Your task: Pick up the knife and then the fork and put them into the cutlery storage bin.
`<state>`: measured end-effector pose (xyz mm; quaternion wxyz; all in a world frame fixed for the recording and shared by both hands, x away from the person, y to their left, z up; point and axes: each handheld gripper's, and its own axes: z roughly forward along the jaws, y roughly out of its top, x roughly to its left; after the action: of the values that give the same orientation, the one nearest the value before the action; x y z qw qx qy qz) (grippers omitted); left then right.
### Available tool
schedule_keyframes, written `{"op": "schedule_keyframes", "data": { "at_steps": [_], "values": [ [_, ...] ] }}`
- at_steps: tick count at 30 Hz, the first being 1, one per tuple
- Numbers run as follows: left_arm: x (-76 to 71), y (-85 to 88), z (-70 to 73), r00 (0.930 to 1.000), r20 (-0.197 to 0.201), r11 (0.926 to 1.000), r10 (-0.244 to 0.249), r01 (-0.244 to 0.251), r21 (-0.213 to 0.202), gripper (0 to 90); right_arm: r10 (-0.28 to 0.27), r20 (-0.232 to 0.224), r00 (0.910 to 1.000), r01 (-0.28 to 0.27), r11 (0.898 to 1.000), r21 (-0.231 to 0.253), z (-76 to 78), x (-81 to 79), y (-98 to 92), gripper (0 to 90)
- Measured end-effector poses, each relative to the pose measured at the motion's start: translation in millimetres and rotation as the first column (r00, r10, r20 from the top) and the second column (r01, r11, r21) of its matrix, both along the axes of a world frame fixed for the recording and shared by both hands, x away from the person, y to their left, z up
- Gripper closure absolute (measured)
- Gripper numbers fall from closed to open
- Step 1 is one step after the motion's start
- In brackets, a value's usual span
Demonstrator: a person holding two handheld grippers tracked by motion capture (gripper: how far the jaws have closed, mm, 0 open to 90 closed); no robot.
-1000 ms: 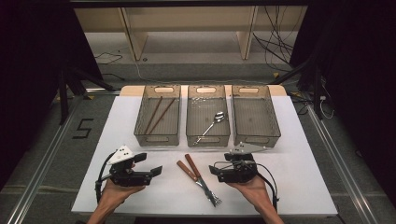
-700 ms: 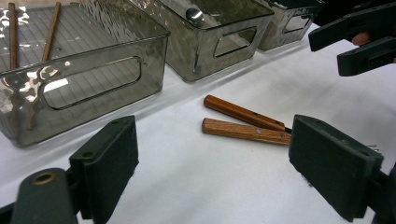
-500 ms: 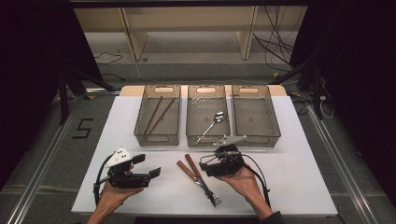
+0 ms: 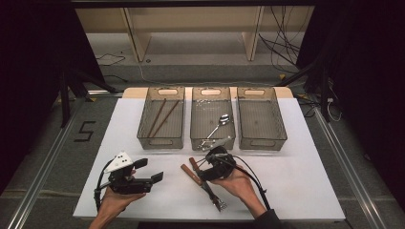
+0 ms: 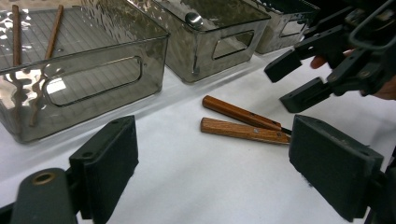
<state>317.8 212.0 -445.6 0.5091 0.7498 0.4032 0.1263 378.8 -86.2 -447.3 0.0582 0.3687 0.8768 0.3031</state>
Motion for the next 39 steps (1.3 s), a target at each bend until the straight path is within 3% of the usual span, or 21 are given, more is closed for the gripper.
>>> {"op": "schedule_keyframes", "data": {
  "at_steps": [8, 15, 25, 39],
  "values": [
    [0.1, -0.5, -1.0, 1.0, -0.001, 0.9999, -0.007, 0.007, 0.008, 14.9, 0.025, -0.047, 0.9986, -0.028, 0.997, -0.067, -8.7, 8.0, 11.0, 38.0],
    [0.1, -0.7, -1.2, 0.9999, -0.002, 0.9999, -0.01, 0.01, 0.009, 14.8, 0.029, -0.087, 0.9958, -0.038, 0.994, -0.099, -14.6, 12.9, 16.5, 42.1],
    [0.3, -1.2, -1.6, 1.0, -0.004, 0.9999, -0.009, 0.009, 0.01, 14.8, 0.039, -0.111, 0.993, -0.054, 0.989, -0.136, -17.8, 15.9, 18.2, 46.6],
    [0.2, -2.2, -2.1, 0.9998, -0.006, 0.9996, -0.017, 0.017, 0.024, 14.8, 0.065, -0.144, 0.9874, -0.098, 0.968, -0.23, -16.8, 18.5, 27.1, 60.3]
  ]
}}
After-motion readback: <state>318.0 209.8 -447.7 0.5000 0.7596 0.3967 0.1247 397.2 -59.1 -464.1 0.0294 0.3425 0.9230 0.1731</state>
